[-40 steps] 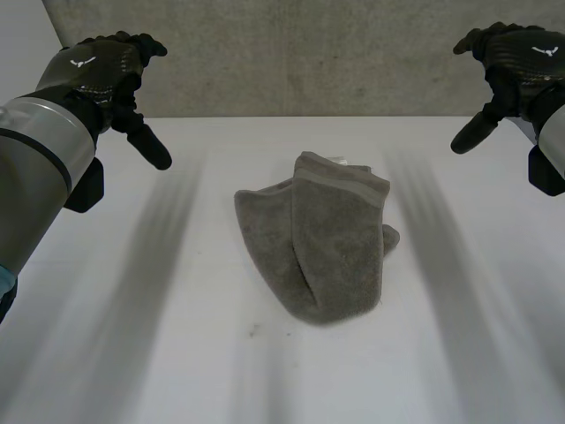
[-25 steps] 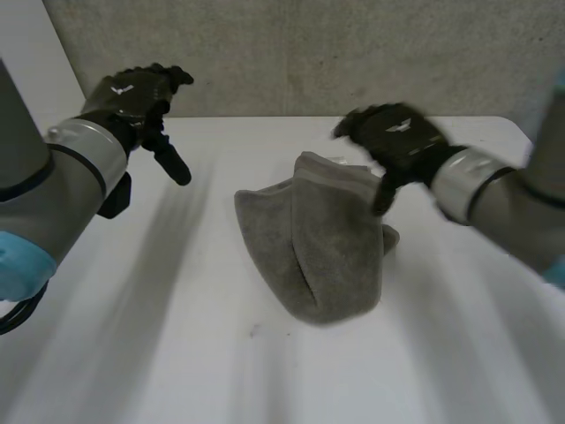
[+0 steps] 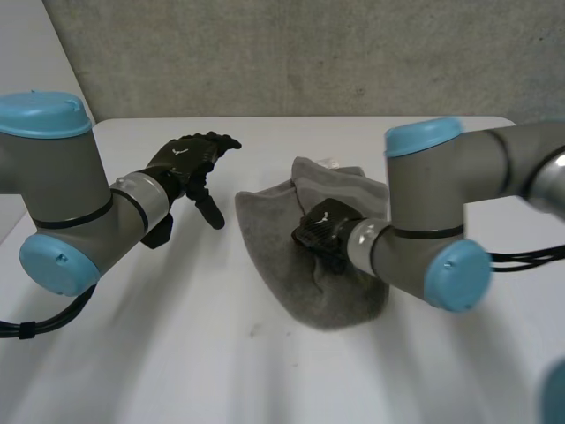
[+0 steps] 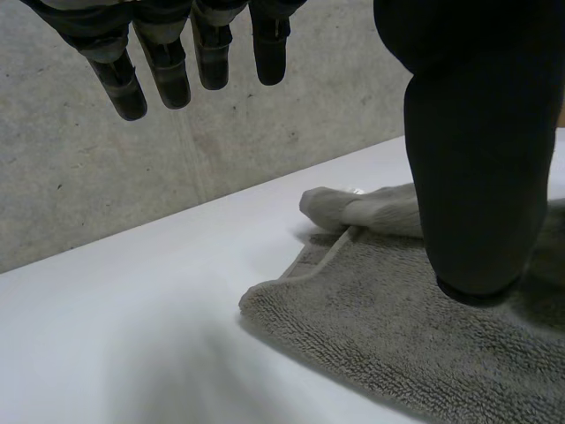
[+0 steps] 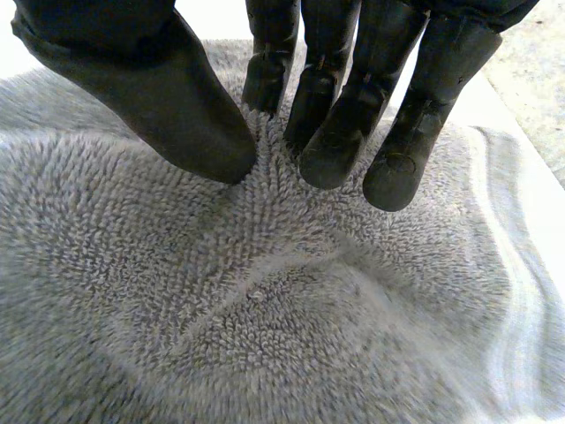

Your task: Fold the towel.

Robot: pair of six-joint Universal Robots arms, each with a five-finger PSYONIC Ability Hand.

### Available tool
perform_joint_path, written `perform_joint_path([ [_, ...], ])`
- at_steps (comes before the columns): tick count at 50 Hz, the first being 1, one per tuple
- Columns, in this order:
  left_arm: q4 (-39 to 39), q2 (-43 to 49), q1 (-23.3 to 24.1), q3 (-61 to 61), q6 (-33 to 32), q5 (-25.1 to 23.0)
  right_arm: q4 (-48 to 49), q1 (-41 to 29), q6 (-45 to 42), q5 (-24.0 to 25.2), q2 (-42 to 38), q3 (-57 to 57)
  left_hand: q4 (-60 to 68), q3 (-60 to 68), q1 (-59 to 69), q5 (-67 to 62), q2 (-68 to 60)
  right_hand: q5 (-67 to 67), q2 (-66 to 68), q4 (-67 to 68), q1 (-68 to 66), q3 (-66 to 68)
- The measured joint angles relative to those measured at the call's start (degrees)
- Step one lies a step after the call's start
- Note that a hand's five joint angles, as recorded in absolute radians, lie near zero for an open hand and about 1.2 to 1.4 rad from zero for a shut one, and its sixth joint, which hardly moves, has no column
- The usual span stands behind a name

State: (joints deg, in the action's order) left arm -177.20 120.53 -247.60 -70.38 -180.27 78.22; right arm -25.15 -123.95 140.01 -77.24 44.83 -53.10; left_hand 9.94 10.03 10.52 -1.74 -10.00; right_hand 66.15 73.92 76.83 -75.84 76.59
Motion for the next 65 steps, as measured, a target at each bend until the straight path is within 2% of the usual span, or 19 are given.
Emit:
perform_joint_path([
  [3, 0.01, -0.06, -0.10, -0.06, 0.03, 0.04, 0.19, 0.51, 0.10, 0.76, 6.16, -6.52, 0.00, 0.00, 0.00, 0.00, 0.00, 0.00, 0.00, 0.00, 0.00, 0.00],
  [8, 0.04, -0.02, -0.09, -0.31, 0.13, 0.32, 1.00, 1.51, 0.82, 5.65, 20.78, -24.39, 0.00, 0.00, 0.00, 0.00, 0.00, 0.11, 0.01, 0.00, 0.00, 0.00],
  [12, 0.05, 0.20, -0.02, -0.55, 0.21, 0.45, -0.83, 1.72, 0.69, 8.66, 26.66, -33.29, 0.00, 0.00, 0.00, 0.00, 0.00, -0.30, -0.18, -0.41, 0.63, -0.39],
  [14, 0.07, 0.48, 0.05, -0.71, 0.20, 0.52, -3.32, 1.77, 0.15, 9.90, 28.74, -36.86, 0.00, 0.00, 0.00, 0.00, 0.00, -13.39, -13.17, -13.23, 13.80, -12.79],
  [16, 0.08, 1.06, 0.16, -0.94, 0.14, 0.64, -6.60, 1.81, -0.66, 10.81, 30.14, -38.84, 0.16, 0.07, 0.00, 0.00, -0.10, -37.93, -37.42, -36.70, 37.75, -37.44],
  [17, 0.09, 1.24, 0.20, -0.99, 0.12, 0.67, -7.12, 1.82, -0.77, 10.94, 30.30, -38.92, 0.17, 0.14, 0.00, 0.00, -0.13, -43.91, -43.01, -43.46, 43.27, -42.98],
  [18, 0.10, 1.67, 0.29, -1.08, 0.09, 0.74, -8.33, 1.84, -0.92, 11.16, 30.60, -38.56, 0.41, 0.35, 0.13, 0.00, -0.43, -55.39, -53.13, -53.71, 54.04, -53.45],
  [20, 0.13, 2.30, 0.47, -1.19, 0.05, 0.82, -8.97, 1.93, -0.47, 11.21, 30.76, -36.89, 1.07, 0.99, 0.24, -0.01, -1.05, -61.29, -56.48, -59.86, 58.96, -59.65],
  [22, 0.14, 2.71, 0.58, -1.23, 0.04, 0.88, -8.62, 2.11, 0.69, 11.08, 30.76, -34.92, 1.33, 1.26, 0.50, 0.02, -1.30, -61.60, -56.68, -60.16, 59.57, -60.11],
  [30, 0.06, 5.15, 1.60, -0.68, 0.07, 1.35, -3.23, 3.75, 14.01, 7.87, 26.49, -18.57, 3.34, 3.29, 2.84, -1.55, -3.39, -61.60, -56.68, -60.16, 59.64, -60.11],
  [34, -1.59, 7.34, 2.91, 1.89, -0.09, 1.36, -2.31, 2.75, 16.78, 1.95, 18.65, -8.26, 7.21, 7.16, 6.63, -5.53, -7.19, -61.60, -56.68, -60.16, 59.64, -60.11],
  [40, -5.03, 12.79, 3.85, 8.16, -0.33, 0.55, -2.05, 0.07, 16.66, -3.04, 6.91, 3.53, 13.37, 13.32, 12.82, -11.63, -13.33, -61.60, -56.68, -60.16, 59.64, -60.11],
  [51, -6.08, 25.83, 4.02, 19.86, -0.89, -3.14, -2.57, -1.93, 12.67, -5.40, -10.25, 18.98, 15.80, 15.71, 15.19, -13.89, -15.73, -58.94, -55.93, -58.97, 57.98, -58.78],
  [54, -5.96, 28.58, 4.20, 21.40, -2.47, -3.91, -2.53, -1.93, 10.07, -7.67, -13.32, 21.16, 18.80, 18.71, 18.16, -16.94, -18.76, -49.99, -50.13, -51.50, 50.24, -51.55],
  [57, -5.89, 30.04, 4.37, 22.13, -4.88, -4.10, -2.36, -1.90, 7.75, -9.81, -15.11, 22.49, 26.11, 26.04, 25.52, -24.17, -26.07, -30.90, -28.13, -32.14, 30.19, -32.20],
  [58, -5.87, 30.46, 4.44, 22.41, -6.41, -4.02, -2.28, -1.88, 6.66, -10.69, -15.73, 23.22, 37.56, 37.32, 37.95, -35.29, -37.45, -19.38, -15.63, -20.14, 18.03, -18.89],
  [60, -5.87, 30.67, 4.52, 22.84, -8.48, -3.79, -2.04, -1.86, 5.24, -11.65, -16.40, 24.77, 47.18, 47.56, 47.12, -45.35, -47.64, -5.53, -0.97, -4.45, 3.27, -4.37],
  [61, -5.90, 30.58, 4.55, 23.22, -9.55, -3.60, -1.80, -1.82, 4.51, -12.15, -16.69, 26.09, 50.78, 50.52, 50.25, -48.52, -50.58, -1.80, 1.81, -0.97, 0.41, -0.94],
  [65, -6.09, 29.06, 4.63, 25.27, -11.96, -2.51, 0.34, -1.55, 3.27, -12.91, -16.62, 32.22, 57.35, 57.22, 55.78, -54.48, -57.21, -1.26, 1.87, 0.04, 0.31, -0.43],
])
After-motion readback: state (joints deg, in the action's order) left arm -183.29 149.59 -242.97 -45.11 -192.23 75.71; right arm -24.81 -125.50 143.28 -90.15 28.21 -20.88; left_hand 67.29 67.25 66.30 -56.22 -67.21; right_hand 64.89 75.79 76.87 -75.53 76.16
